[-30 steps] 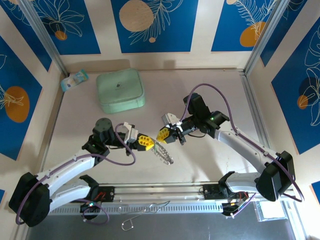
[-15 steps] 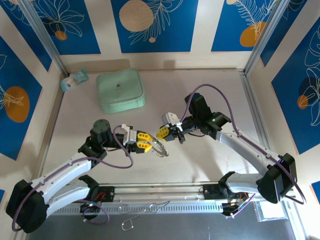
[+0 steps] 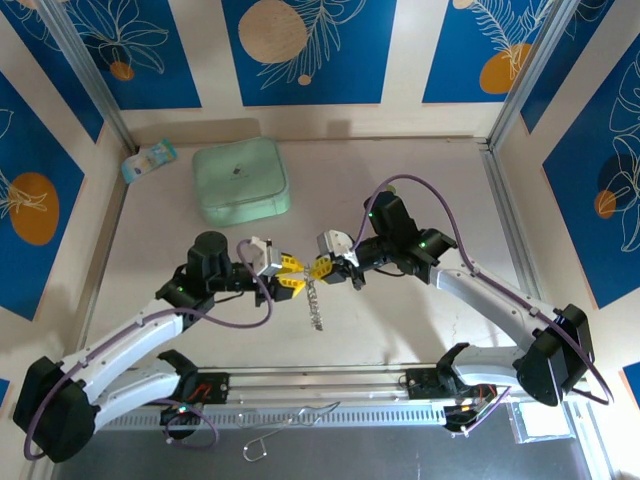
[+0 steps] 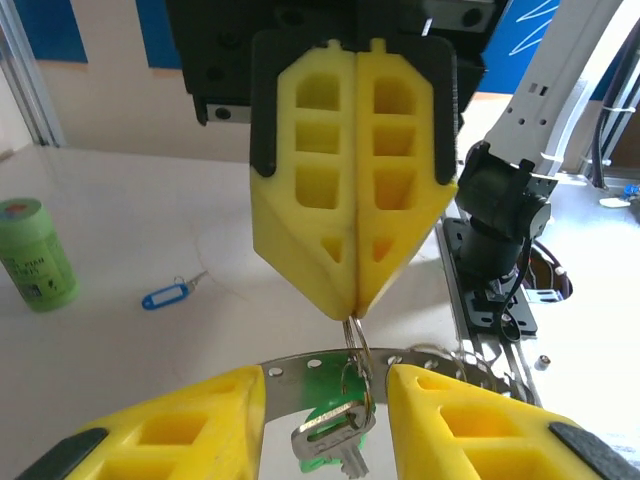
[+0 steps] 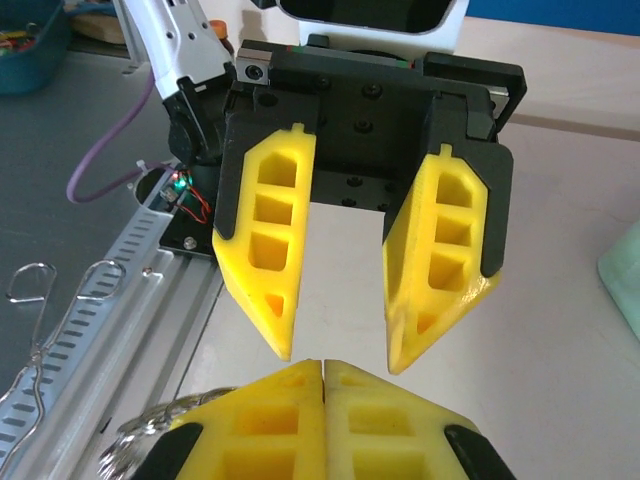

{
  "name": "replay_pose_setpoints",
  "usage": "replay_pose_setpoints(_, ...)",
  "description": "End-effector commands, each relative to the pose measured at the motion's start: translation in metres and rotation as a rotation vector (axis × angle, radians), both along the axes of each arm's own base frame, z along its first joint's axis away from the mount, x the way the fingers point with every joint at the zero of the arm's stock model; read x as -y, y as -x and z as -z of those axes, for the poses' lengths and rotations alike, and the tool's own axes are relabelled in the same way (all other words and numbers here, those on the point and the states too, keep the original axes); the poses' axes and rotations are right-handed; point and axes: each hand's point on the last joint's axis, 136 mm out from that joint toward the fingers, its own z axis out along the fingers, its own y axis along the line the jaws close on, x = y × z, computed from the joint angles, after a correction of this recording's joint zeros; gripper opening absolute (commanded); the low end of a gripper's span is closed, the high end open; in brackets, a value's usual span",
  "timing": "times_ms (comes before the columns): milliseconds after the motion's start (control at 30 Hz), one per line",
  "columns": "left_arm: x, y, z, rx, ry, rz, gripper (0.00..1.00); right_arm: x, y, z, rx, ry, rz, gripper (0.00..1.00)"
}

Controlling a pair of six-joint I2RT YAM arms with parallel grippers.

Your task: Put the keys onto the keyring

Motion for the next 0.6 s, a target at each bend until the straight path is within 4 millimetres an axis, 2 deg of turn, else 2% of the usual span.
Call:
replay_pose_setpoints(0,0.000,-0.004,0.001,-0.066,-0.026,-0.013,0.36,-0.004,-0.002,0.000,0.024,0.002,0.006,0.00)
replay_pose_setpoints(100,0.002,-0.004,0.005,-0.092,-0.037,-0.001,0.35,-0.006,-0.003,0.000,0.027,0.005,0.008,0.00)
replay_pose_setpoints(400,0.008,-0.005,0.000,-0.091,-0.011,0.022,0.20,-0.013,-0.006,0.006,0.034,0.035,0.019,0.00)
replay_pose_setpoints(567,0.009,-0.004,-0.002,-0.093,0.000,0.038,0.08,-0.017,-0.006,0.006,0.037,0.037,0.016,0.00)
